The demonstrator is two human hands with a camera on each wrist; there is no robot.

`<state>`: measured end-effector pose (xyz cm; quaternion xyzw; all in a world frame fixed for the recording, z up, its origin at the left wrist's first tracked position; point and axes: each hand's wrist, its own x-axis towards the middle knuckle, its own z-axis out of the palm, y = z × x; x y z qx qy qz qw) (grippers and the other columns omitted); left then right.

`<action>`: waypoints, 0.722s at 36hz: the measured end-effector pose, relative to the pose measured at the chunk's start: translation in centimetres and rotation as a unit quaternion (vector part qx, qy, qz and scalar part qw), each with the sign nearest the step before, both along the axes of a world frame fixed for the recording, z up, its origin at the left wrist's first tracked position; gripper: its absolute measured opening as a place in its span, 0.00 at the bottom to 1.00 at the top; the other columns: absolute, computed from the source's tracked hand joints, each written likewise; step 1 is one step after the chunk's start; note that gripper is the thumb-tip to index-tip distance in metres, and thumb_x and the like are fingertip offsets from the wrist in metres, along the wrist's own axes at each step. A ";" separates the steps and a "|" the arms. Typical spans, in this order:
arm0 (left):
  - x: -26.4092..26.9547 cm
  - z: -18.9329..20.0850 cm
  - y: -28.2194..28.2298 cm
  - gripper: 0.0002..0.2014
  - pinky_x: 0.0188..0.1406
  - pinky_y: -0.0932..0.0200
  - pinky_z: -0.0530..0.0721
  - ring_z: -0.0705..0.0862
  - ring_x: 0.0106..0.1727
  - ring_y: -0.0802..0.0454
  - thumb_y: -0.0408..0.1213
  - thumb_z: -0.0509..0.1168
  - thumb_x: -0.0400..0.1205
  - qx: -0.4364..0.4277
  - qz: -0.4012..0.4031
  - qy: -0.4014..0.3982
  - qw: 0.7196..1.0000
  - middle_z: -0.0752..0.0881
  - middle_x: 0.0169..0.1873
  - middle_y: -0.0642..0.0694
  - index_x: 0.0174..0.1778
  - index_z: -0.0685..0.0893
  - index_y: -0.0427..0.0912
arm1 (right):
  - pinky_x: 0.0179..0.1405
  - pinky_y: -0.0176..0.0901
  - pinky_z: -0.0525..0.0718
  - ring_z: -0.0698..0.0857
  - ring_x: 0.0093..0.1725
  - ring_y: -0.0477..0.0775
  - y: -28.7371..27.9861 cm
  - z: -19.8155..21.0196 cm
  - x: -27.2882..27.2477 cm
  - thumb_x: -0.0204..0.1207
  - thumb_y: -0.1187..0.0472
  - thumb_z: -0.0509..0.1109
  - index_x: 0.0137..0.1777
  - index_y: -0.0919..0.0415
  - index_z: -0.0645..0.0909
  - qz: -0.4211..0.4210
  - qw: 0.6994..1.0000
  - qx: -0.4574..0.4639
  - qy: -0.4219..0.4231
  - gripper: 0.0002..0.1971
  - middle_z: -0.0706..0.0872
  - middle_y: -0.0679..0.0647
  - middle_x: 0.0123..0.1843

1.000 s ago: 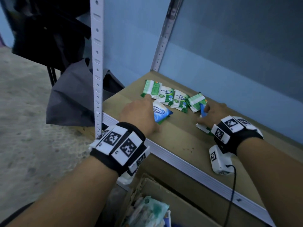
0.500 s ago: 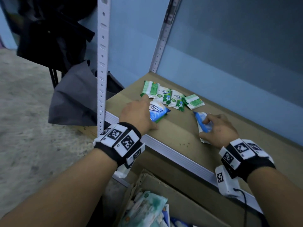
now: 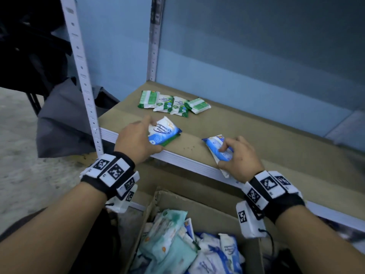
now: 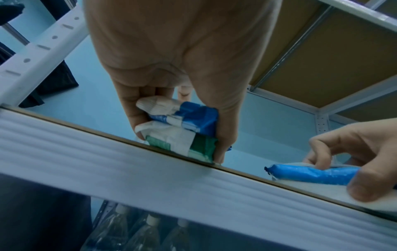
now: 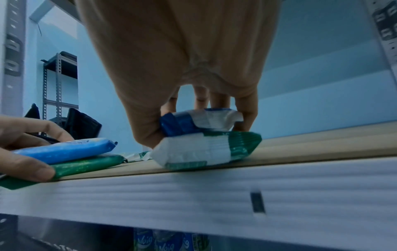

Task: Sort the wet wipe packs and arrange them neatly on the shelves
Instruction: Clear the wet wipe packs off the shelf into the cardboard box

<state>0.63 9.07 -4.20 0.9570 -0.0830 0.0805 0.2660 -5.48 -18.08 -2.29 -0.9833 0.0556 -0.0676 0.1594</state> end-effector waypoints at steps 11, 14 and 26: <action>-8.2 -2.5 -2.6 0.29 0.33 0.56 0.72 0.81 0.43 0.52 0.50 0.80 0.66 -0.052 -0.092 -0.040 0.994 0.86 0.52 0.53 0.60 0.74 0.56 | 0.46 0.32 0.74 0.81 0.52 0.45 -1.4 -2.4 -9.3 0.60 0.65 0.80 0.42 0.47 0.80 0.047 0.986 0.129 -0.092 0.17 0.77 0.41 0.53; -10.8 -3.6 -3.1 0.29 0.37 0.55 0.78 0.83 0.47 0.52 0.50 0.80 0.65 -0.059 -0.117 -0.043 0.990 0.86 0.53 0.55 0.59 0.74 0.57 | 0.56 0.27 0.73 0.81 0.60 0.39 -1.6 -4.2 -12.3 0.60 0.68 0.79 0.43 0.50 0.80 0.051 0.973 0.185 -0.129 0.17 0.80 0.42 0.58; -17.1 -11.8 -6.4 0.27 0.31 0.56 0.76 0.83 0.39 0.51 0.54 0.78 0.68 -0.018 -0.129 0.119 0.984 0.87 0.45 0.54 0.59 0.73 0.59 | 0.50 0.25 0.71 0.77 0.51 0.31 -3.7 -15.1 -19.8 0.63 0.64 0.81 0.45 0.46 0.79 -0.029 0.978 0.205 0.006 0.17 0.78 0.39 0.53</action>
